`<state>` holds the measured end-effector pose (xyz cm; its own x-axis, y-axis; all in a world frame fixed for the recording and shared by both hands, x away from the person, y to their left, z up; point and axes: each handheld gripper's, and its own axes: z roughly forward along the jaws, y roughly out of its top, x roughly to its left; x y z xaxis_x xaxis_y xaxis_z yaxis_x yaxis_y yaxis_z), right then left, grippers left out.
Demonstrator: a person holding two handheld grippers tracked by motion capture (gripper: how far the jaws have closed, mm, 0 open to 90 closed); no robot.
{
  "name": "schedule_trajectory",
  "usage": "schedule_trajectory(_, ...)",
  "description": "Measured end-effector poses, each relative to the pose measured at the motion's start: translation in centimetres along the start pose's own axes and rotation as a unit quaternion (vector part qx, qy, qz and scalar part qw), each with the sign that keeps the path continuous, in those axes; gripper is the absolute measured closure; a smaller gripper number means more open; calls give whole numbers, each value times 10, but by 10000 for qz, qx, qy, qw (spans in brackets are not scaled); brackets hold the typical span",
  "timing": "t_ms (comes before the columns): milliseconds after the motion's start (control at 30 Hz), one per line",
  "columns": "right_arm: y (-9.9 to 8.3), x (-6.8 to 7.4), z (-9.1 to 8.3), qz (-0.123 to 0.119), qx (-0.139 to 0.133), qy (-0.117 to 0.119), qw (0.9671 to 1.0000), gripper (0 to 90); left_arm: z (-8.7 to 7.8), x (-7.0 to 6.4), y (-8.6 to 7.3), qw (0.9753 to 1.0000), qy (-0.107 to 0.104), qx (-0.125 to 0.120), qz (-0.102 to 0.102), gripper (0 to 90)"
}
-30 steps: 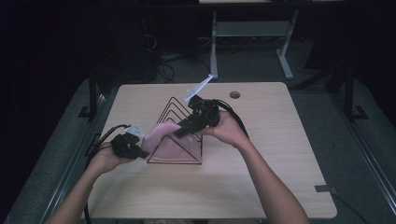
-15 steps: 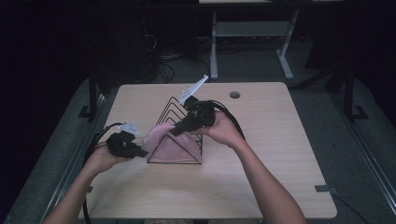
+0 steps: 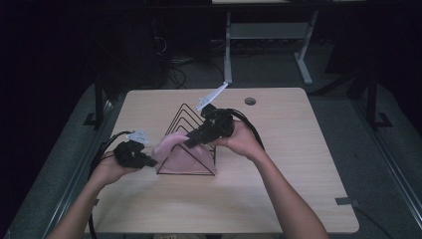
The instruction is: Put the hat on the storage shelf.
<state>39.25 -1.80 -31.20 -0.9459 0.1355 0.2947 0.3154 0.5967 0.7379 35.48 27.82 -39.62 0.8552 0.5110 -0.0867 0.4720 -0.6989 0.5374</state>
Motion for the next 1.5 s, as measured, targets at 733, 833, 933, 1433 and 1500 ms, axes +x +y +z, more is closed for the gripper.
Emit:
schedule_trajectory(733, -48, -12, -43, 576, -417, -477, 9963, 402, -11, -2, -2, 9994, 14, -270, -231, 629)
schedule_trajectory(833, -53, -13, -47, 692, -405, -531, 9954, 394, -11, -2, -2, 9994, 14, -265, -222, 614)
schedule_trajectory(933, -60, -15, -52, 695, -415, -613, 9948, 398, -11, -4, -2, 9994, 8, -255, -232, 592)
schedule_trajectory(1433, -99, -23, -82, 1132, -488, -1062, 9867, 360, -11, -3, -3, 9992, -13, -226, -319, 512)
schedule_trajectory(1500, -105, -24, -86, 1170, -496, -1114, 9856, 354, -11, -4, -4, 9990, -18, -257, -375, 505)
